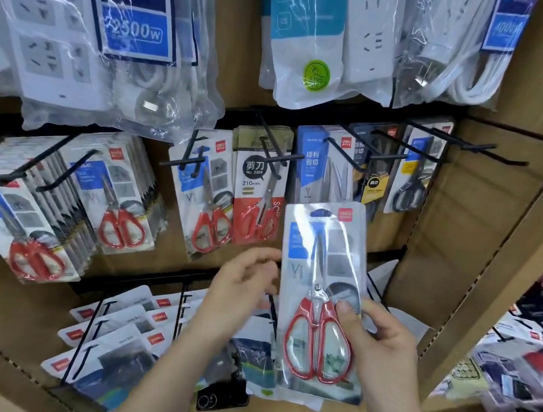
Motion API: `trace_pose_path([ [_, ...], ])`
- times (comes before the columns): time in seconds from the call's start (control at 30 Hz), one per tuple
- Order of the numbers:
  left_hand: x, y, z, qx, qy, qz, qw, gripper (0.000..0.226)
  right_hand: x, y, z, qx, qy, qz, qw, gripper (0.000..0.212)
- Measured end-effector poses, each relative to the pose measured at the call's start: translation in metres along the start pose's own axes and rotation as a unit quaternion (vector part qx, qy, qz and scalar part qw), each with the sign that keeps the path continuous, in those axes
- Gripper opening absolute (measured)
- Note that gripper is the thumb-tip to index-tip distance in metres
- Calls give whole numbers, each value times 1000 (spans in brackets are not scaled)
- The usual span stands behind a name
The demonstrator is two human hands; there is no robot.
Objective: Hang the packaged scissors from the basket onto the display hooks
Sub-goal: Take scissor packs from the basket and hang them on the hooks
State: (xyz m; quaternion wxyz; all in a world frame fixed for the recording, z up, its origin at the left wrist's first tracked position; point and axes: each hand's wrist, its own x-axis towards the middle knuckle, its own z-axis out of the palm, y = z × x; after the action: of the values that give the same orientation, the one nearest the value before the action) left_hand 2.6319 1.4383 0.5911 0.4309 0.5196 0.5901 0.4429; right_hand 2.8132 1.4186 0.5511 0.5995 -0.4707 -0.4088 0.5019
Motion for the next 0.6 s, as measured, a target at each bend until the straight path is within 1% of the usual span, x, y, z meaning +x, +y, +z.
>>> trace_pose_path([
  [0.03,-14,-1,6,-23,-15,12,1000,19,0,-1,2,8,0,-3,1000,14],
  [0.07,-26,-3,11,-25,-23,27,999,28,-1,-1,4,14,0,-3,1000,20],
  [0.1,-33,-7,16,-18,-17,39,999,33,-1,-2,6,15,4,-2,1000,28],
  [0.13,-36,-12,20,-10,6,37,999,31,-1,-3,9,15,11,-2,1000,35],
  [0.17,-37,-15,22,-21,36,27,999,25,-2,-4,11,13,14,-6,1000,37],
  [0.2,-38,-17,22,-43,59,11,997,19,-3,-5,13,9,18,-17,1000,32],
  [0.27,-38,-19,19,-95,83,-16,992,18,-2,-9,14,-5,19,-36,999,14],
  [0.37,-39,-22,4,-124,125,-17,984,16,-1,-13,12,-29,9,-33,999,38],
  [0.47,-38,-24,-11,-142,151,3,978,17,4,-17,7,-10,6,-69,998,52],
  [0.53,-39,-25,-19,-156,163,12,974,17,9,-19,3,21,15,-53,998,55],
  [0.6,-41,-28,-28,-157,180,19,971,17,11,-20,0,34,18,-26,999,45],
])
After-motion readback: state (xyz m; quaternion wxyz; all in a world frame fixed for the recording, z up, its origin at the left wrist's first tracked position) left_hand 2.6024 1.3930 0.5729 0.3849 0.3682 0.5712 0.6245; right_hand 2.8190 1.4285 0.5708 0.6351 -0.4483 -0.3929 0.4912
